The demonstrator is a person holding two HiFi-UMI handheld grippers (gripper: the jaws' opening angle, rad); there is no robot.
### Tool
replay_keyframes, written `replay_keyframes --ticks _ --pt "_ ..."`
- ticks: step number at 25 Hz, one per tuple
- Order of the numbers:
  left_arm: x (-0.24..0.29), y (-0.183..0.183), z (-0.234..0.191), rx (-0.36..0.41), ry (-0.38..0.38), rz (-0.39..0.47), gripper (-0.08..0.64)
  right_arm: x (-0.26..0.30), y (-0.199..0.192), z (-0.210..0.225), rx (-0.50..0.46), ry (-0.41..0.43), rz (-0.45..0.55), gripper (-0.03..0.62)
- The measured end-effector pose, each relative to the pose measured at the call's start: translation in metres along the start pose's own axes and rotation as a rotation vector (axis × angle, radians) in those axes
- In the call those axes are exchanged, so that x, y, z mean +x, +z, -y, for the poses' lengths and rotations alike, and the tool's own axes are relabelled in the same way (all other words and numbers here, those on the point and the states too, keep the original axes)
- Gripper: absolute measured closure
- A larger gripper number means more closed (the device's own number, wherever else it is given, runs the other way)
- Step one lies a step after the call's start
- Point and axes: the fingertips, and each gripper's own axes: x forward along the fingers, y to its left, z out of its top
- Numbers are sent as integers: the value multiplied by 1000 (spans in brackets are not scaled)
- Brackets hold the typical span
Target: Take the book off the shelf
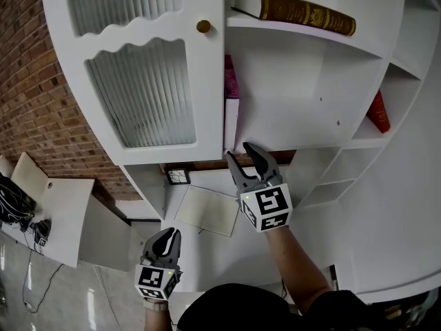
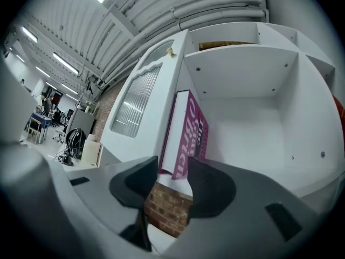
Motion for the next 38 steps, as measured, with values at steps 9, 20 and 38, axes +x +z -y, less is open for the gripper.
replay_keyframes --ticks 9,20,38 --pt "4 0 -11 -6 8 6 509 17 1 4 -23 -29 -23 430" --pt "8 -2 -12 -12 14 4 509 18 -1 19 -50 -78 -44 428" --pt "7 -7 -4 -9 3 -9 509 6 13 21 -2 -112 -10 403"
